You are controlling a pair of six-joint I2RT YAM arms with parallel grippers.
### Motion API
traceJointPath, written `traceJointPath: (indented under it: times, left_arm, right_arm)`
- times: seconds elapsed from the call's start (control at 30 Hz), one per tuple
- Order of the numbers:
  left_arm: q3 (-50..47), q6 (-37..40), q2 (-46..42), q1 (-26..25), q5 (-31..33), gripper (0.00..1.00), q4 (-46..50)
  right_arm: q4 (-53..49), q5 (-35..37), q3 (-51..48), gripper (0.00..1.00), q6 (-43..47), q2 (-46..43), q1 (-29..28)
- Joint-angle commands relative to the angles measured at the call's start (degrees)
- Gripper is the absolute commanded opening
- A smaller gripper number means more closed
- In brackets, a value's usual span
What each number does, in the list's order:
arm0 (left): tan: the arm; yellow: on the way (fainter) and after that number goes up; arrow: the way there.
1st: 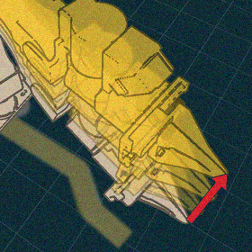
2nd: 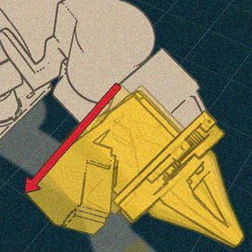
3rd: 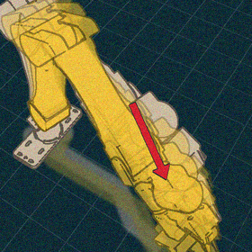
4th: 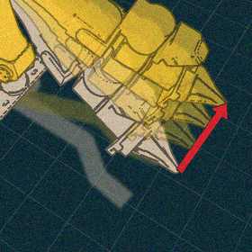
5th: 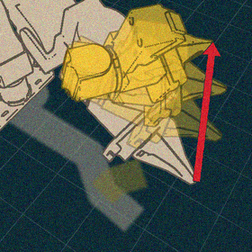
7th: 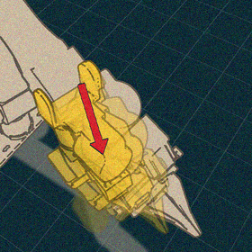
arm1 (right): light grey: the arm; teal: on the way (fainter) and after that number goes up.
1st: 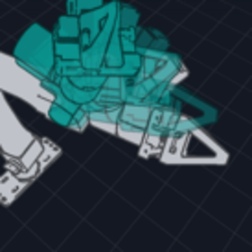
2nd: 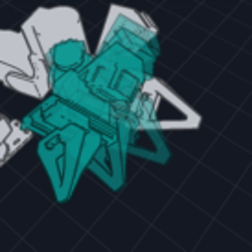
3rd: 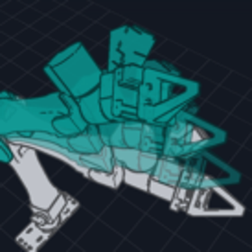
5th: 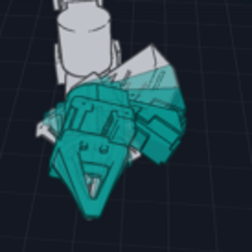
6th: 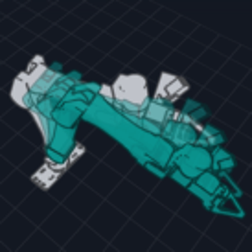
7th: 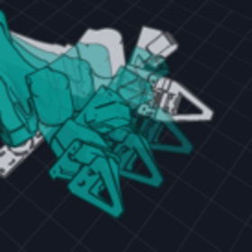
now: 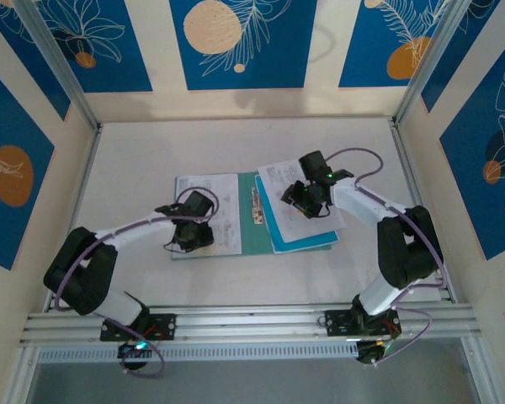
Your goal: Put the files into the folder
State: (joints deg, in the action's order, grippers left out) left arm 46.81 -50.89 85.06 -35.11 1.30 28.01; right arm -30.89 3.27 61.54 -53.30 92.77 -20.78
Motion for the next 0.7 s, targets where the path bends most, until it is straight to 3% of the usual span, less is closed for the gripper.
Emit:
traceJointPath:
  times: [0.0, 0.3, 0.67]
  left_arm:
    - [5.6, -1.5, 0.3, -4.5, -1.2, 0.29, 0.4]
    - [12.1, -11.6, 13.2, -17.4, -6.6, 0.31, -14.6]
    - [15.3, -18.2, 21.0, -21.5, -7.6, 0.33, -22.0]
  right_arm:
    - [-2.1, -3.9, -0.1, 0.49, 3.0, 2.2, 2.6]
    - [-3.5, -3.6, 0.3, 0.42, 3.3, 7.7, 5.1]
    - [-2.7, -3.2, -4.3, 0.42, 2.6, 7.3, 7.5]
